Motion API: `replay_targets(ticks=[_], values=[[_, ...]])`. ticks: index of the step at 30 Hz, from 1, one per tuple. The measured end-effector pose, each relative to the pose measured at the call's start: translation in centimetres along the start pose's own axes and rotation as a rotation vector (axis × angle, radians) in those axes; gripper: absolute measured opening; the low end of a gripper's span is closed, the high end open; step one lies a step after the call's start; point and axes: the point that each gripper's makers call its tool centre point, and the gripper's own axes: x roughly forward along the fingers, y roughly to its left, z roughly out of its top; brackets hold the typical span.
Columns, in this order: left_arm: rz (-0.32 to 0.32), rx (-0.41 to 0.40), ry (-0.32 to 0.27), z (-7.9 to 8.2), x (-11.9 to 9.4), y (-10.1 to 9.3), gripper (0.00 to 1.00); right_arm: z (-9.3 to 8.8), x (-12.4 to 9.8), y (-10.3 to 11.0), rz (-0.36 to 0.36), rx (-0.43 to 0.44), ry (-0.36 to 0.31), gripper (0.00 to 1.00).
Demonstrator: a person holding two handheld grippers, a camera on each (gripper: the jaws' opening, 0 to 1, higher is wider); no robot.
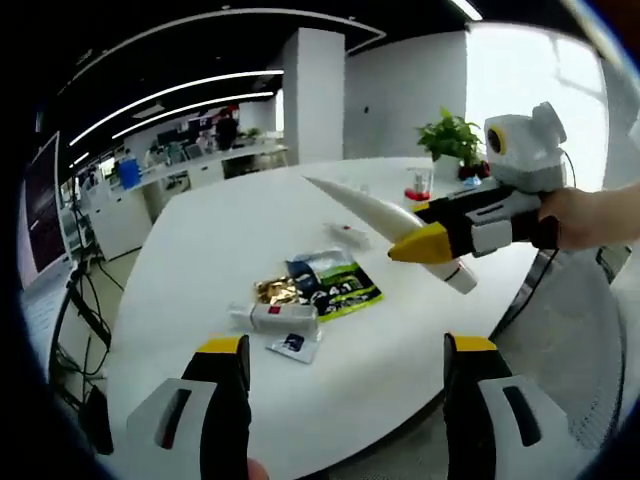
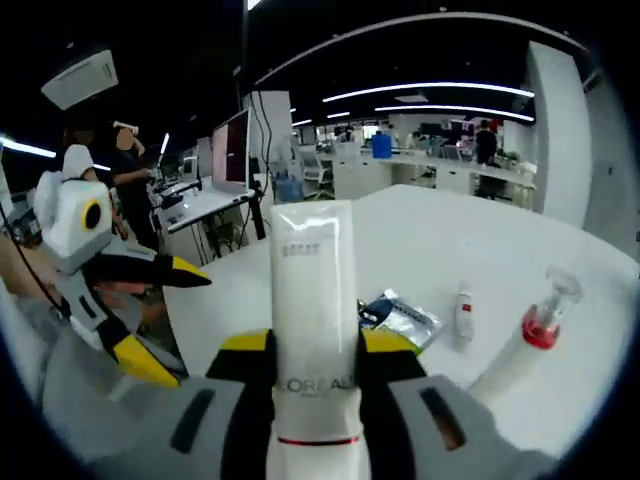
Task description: Arrange the skincare products in the storage area until every visible bottle or jar stands upright without overlapping.
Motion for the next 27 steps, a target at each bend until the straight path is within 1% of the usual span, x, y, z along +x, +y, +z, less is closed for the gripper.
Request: replay_targets(ticks=[3,5,6,8,11,12,13,16,18,20,22,23,24,27], values=[[-0.051,-0.038,-0.008,0.2,-0.1,-0.7,0.76,-0.2,-0.4,0.8,-0.02,0.018,-0.011,0.32],[-0.1,-0.087,-0.021,0.5,-0.3,-1.3,0.76,-0.4,-0.6,1.3,-0.034,0.025,-0.015,0.32],[-0.132,-0.1,-0.039,0.9,-0.6,-1.5,0.76,-0.4,-0.7,1.5,-0.039,0.023,-0.016,0.32],[-0.157,-0.105,-0.082,1.8,-1.0,-1.7,0.75,-0.5,-0.8,2.1,-0.043,0.016,-0.015,0.32],[-0.231,-0.213,-0.125,2.9,-1.5,-2.5,0.75,-0.5,-0.9,2.8,-0.055,-0.015,-0.01,0.32],[-0.249,-0.242,-0.144,3.4,-1.6,-2.5,0.75,-0.4,-1.0,3.0,-0.063,-0.027,-0.009,0.32],[-0.263,-0.253,-0.155,3.8,-1.7,-2.4,0.75,-0.3,-1.0,3.2,-0.068,-0.03,-0.011,0.32],[-0.288,-0.25,-0.16,4.5,-1.7,-2.3,0.74,0.1,-1.3,3.8,-0.095,-0.04,-0.031,0.32],[-0.318,-0.251,-0.172,5.3,-1.6,-2.1,0.73,0.3,-1.4,4.2,-0.109,-0.048,-0.046,0.32],[-0.345,-0.262,-0.178,6.1,-1.4,-2.2,0.73,0.5,-1.6,4.7,-0.121,-0.048,-0.057,0.32],[-0.383,-0.277,-0.19,7.0,-1.4,-2.7,0.71,0.7,-1.8,5.0,-0.128,-0.049,-0.067,0.32],[-0.39,-0.281,-0.191,7.2,-1.4,-2.8,0.69,0.9,-1.9,5.3,-0.132,-0.047,-0.075,0.32],[-0.411,-0.287,-0.19,7.5,-1.3,-3.1,0.67,1.1,-2.1,5.5,-0.136,-0.045,-0.082,0.32],[-0.445,-0.294,-0.174,7.7,-1.1,-3.8,0.55,1.5,-2.3,6.0,-0.141,-0.049,-0.092,0.32]])
